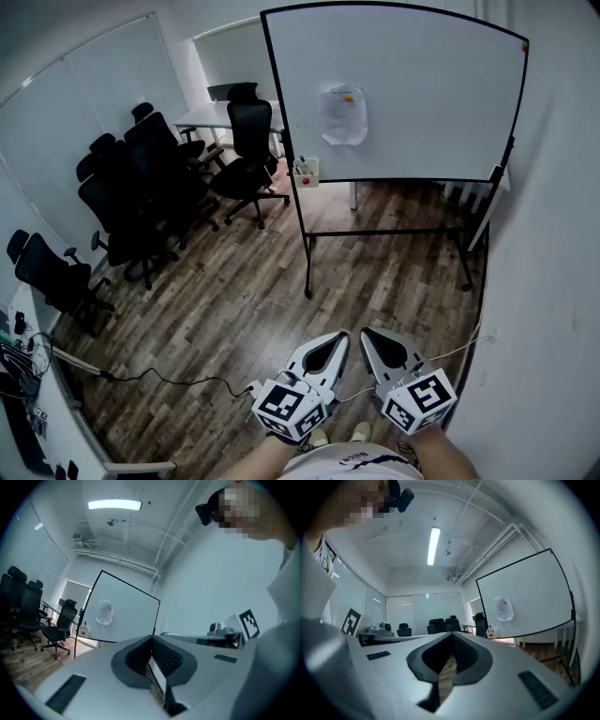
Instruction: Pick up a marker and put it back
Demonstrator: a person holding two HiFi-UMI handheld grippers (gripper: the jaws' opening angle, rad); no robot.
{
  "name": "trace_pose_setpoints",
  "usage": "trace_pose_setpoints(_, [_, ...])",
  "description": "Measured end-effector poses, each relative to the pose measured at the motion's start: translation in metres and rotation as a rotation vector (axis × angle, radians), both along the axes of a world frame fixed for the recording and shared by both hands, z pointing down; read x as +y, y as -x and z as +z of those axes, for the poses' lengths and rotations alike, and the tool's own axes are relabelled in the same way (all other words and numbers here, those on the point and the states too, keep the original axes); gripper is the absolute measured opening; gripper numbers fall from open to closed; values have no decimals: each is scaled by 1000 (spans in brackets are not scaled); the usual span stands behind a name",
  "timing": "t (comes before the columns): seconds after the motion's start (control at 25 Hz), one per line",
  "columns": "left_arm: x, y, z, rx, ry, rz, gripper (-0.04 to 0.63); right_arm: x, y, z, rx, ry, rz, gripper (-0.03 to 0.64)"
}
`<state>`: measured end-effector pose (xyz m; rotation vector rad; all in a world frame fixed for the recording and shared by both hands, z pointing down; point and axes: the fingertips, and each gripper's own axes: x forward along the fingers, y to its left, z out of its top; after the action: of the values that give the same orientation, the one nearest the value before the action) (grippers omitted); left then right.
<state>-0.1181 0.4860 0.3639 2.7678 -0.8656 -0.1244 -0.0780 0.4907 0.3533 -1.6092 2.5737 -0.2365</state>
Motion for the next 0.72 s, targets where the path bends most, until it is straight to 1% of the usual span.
trace_pose_setpoints(0.28, [-1, -4, 0, -1, 0, -1, 11, 0, -3, -1, -20, -1, -11, 11])
trace_pose_setpoints(0.72, [-1, -5, -3, -14, -13, -15, 11, 3, -11, -11, -39, -28, 4, 11])
